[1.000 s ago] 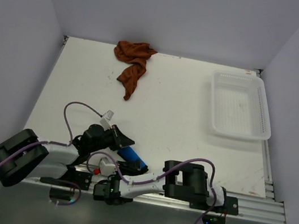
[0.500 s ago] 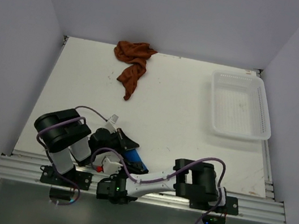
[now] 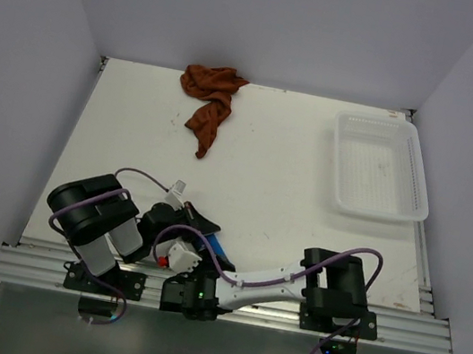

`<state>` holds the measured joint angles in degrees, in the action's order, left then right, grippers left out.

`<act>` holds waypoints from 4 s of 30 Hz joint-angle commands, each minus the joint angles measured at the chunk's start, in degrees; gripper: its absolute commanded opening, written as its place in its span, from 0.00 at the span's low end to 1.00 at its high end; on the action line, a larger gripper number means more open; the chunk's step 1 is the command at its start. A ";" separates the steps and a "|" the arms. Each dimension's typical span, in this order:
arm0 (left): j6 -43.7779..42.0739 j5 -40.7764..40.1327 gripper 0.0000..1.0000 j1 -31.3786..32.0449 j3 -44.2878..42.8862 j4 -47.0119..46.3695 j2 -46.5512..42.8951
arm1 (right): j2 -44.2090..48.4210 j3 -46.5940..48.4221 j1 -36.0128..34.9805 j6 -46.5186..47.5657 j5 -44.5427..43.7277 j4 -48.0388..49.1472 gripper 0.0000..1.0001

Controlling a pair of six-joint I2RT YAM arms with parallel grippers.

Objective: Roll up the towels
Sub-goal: Roll the towel, then place the rolled towel into the container

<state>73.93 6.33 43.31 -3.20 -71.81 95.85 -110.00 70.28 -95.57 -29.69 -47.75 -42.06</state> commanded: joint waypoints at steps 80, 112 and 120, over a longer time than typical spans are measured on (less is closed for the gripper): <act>-16.62 -16.08 0.03 -3.65 -9.00 62.48 -43.99 | 15.25 -23.17 16.03 -8.89 25.51 28.53 0.20; -43.08 -29.70 0.14 -9.12 -42.50 89.21 -49.01 | 22.54 -12.28 30.96 0.24 23.40 16.93 0.00; -47.73 -32.43 0.14 -9.03 -44.00 89.65 -48.13 | 25.88 -3.85 44.31 7.88 26.73 13.77 0.00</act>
<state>30.15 -23.46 34.54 -44.88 17.74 47.11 -87.15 61.78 -55.16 -26.72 -21.76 -26.35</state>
